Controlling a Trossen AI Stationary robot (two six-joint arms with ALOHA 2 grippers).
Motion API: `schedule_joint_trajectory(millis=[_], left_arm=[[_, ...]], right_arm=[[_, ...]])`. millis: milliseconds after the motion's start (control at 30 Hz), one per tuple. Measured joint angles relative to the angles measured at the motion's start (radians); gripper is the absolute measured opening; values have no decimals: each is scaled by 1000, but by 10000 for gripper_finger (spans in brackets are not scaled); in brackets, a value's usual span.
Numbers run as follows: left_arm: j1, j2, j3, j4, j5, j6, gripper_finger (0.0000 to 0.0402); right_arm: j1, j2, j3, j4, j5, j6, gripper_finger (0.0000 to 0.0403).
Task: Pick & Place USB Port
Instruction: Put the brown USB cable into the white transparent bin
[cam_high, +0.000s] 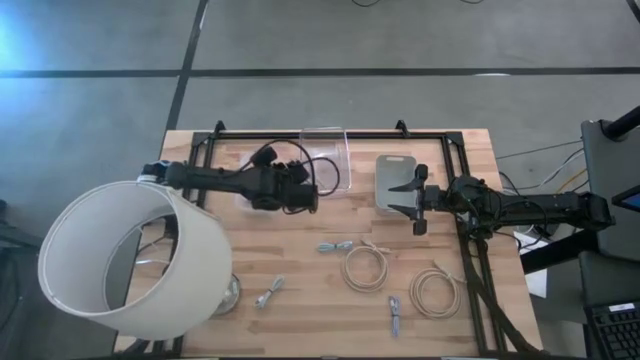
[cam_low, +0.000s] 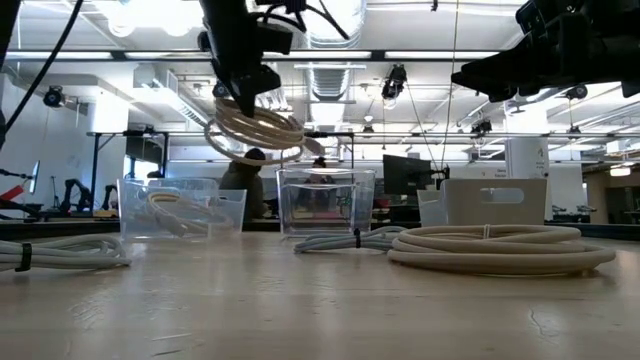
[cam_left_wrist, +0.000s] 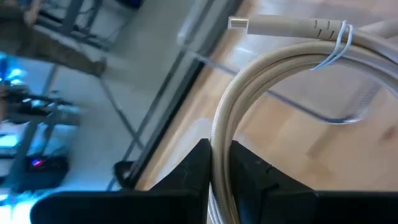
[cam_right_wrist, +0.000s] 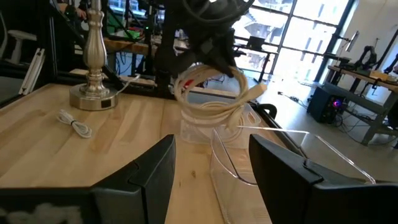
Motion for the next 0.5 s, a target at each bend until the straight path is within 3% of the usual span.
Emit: schedule_joint_trajectory(millis=[133,433,500], left_arm=[[3,0,25,-104,-59,-51,49],[28,0,27,-359,-63,-242,49],[38,-10,14,-351,-59,-258,49]], right_arm=[[0,0,0,0,0,0,201],[0,0,0,-2,0,0,201],[0,0,0,-4,0,0,201]])
